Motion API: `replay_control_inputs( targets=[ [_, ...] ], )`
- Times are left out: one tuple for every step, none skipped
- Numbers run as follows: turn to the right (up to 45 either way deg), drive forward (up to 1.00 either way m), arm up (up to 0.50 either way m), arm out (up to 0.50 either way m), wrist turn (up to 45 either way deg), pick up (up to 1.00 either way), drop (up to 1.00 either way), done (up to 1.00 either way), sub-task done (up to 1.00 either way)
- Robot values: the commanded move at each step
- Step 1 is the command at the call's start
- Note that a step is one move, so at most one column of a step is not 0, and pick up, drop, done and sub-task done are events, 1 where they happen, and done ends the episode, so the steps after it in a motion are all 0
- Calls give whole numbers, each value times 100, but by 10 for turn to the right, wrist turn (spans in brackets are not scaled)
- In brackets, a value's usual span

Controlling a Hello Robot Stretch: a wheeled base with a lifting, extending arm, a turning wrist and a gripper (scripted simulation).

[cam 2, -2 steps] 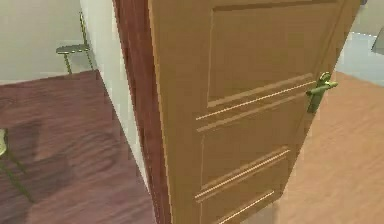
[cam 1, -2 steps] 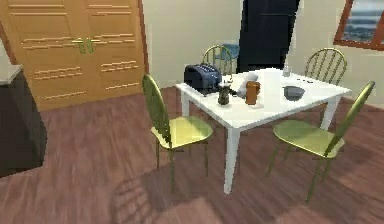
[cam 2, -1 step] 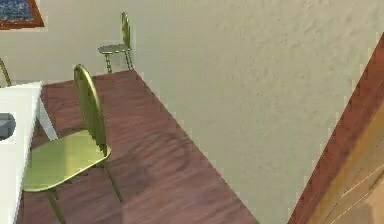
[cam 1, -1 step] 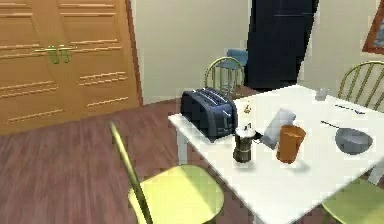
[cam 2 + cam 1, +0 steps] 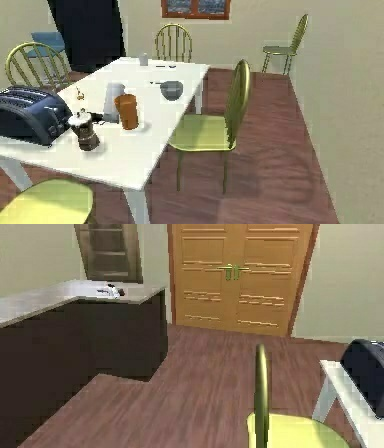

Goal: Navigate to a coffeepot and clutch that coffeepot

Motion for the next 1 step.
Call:
replay_control_inputs(
  targets=[
    [-270, 0, 0, 0, 0, 0, 0, 0, 0]
  ],
)
